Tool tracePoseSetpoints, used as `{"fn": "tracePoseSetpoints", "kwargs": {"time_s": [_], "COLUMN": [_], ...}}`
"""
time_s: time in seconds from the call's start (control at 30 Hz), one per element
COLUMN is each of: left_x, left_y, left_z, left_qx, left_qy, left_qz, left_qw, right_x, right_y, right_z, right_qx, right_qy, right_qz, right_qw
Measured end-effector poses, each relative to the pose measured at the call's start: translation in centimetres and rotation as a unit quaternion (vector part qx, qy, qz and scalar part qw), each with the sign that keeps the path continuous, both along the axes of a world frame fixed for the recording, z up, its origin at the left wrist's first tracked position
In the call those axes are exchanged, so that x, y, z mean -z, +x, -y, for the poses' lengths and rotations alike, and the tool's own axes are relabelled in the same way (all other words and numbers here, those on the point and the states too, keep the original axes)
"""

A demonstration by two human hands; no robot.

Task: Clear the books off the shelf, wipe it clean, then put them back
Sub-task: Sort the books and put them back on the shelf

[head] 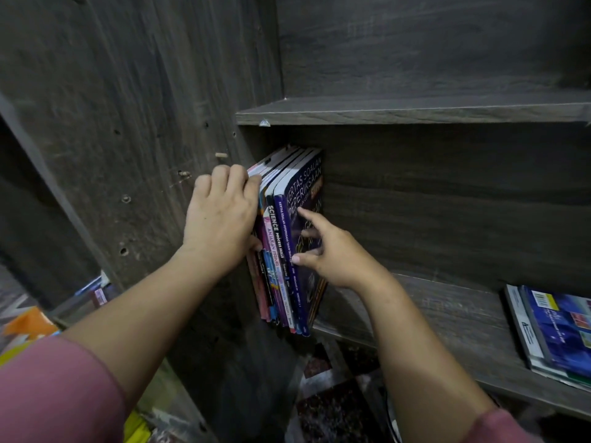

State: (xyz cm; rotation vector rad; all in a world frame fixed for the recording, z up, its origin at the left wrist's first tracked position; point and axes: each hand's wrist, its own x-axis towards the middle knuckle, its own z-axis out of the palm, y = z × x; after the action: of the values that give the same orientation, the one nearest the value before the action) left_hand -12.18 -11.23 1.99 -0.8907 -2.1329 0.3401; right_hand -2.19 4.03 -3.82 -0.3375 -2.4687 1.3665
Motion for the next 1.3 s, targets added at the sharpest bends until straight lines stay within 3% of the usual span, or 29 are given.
{"fn": "tracePoseSetpoints", "kwargs": {"time_s": [0.9,1.13,1.3], "left_x": [2.1,4.3,5.5], "left_y": [1.2,3.1,3.2], "left_z": [-0.5,0.0,-0.2], "left_qx": [-0.053,0.042,0.029], "left_qy": [0.033,0.14,0.115], "left_qz": [0.006,0.106,0.111], "left_qw": [0.998,0.984,0.987], "right_x": [0.7,0.9,0.9], "right_y": [0.5,0.4,0.5], "right_z": [-1.8,-2.0,-1.7], "right_qx": [-0.005,0.007,0.004], "right_qy": [0.045,0.048,0.038], "right_qz": [0.065,0.065,0.065], "right_qw": [0.997,0.997,0.997]}}
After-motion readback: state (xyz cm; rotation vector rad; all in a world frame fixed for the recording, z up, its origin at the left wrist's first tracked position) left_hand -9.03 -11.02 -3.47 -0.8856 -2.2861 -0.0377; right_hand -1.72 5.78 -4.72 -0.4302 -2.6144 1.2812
